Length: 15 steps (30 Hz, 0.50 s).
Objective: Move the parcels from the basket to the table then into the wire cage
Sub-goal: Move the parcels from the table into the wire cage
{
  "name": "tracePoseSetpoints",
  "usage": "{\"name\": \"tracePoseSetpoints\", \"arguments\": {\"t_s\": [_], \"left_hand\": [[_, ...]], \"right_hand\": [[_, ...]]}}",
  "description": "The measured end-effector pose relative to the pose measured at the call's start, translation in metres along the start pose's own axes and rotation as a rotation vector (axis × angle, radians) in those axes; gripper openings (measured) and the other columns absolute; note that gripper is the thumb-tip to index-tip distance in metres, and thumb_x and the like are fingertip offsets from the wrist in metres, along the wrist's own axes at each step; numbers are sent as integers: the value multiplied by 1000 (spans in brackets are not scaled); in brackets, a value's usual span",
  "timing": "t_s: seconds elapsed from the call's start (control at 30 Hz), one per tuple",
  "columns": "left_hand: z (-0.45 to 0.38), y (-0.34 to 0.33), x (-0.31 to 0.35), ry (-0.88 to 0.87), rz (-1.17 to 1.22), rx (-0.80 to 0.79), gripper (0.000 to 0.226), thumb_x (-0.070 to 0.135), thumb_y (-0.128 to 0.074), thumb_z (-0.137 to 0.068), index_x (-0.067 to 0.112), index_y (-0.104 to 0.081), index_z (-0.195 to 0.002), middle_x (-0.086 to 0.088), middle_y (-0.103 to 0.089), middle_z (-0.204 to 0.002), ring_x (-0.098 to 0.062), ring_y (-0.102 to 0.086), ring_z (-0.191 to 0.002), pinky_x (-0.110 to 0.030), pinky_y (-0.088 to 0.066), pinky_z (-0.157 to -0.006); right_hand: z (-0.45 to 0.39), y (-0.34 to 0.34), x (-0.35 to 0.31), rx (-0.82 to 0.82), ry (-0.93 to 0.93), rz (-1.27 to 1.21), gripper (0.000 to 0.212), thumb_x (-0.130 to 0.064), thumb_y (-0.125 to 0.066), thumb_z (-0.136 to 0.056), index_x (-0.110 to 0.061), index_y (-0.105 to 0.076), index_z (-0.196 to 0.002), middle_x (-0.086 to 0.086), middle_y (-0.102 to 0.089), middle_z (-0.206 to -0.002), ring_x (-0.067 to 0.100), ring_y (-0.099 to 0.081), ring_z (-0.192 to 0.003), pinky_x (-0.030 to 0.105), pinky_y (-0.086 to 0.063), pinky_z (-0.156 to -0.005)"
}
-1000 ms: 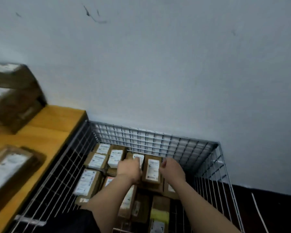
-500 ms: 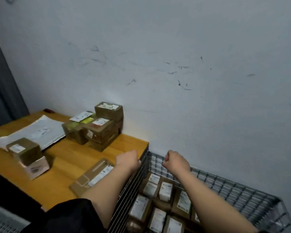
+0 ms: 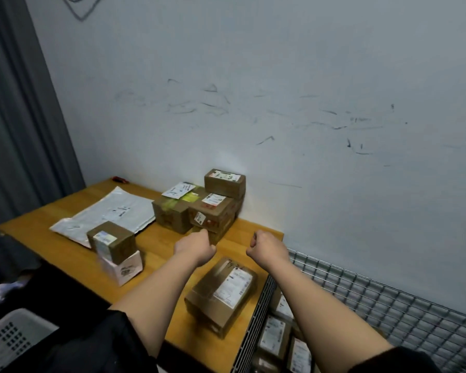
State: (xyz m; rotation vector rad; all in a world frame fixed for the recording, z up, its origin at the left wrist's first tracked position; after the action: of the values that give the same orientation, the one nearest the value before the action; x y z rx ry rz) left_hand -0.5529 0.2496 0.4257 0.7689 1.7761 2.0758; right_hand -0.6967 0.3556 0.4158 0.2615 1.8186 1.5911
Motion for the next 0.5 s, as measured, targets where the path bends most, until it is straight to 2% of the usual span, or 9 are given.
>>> {"name": "tracePoseSetpoints", "arguments": {"t_s": [0.17,0.27,0.4,0.5], "left_hand": [[-12,12,-30,47,26,33,30,37,-45,-93,16,-51,-115,-6,-62,-112,-24,-60,-100,-34,-51,-79],[-23,23,-42,77,30,54,31,37,-46,-93,17,-51,-116,-5,-62,-111,-23,-60,-99,-34,-51,-78],[-42,37,-53,108,59,93,28,36,-45,-93,15,-51,-112,-7,-61,-111,-26,-59,-100,-33,-45,-73],[-53,38,-60,117,73,94,28,36,-45,-93,15,-52,-110,-7,-61,-108,-25,-58,-96,-34,-46,-73]], "right_hand": [[-28,-3,-31,4,46,-31,14,-25,-58,-86,-20,-54,-98,5,-62,-110,26,-60,-100,28,-42,-69],[-46,-3,-46,6,79,-39,19,-27,-58,-86,-19,-55,-102,5,-62,-106,26,-61,-95,31,-46,-69],[-76,-1,-58,24,120,-30,25,-30,-58,-86,-16,-56,-108,6,-62,-107,25,-61,-95,32,-47,-70],[-92,-1,-64,27,124,-7,28,-29,-57,-87,-14,-56,-111,6,-62,-107,26,-61,-96,35,-50,-73]]}}
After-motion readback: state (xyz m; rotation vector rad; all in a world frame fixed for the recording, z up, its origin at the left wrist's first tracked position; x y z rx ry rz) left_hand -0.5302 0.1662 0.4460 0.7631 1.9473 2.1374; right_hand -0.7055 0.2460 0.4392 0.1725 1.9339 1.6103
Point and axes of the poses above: each hand's wrist, its own z-axis away from the middle knuckle, its own y-axis out of the back of the hand, x = y × z, the point moved 3 cm from there along -z, towards the middle knuckle
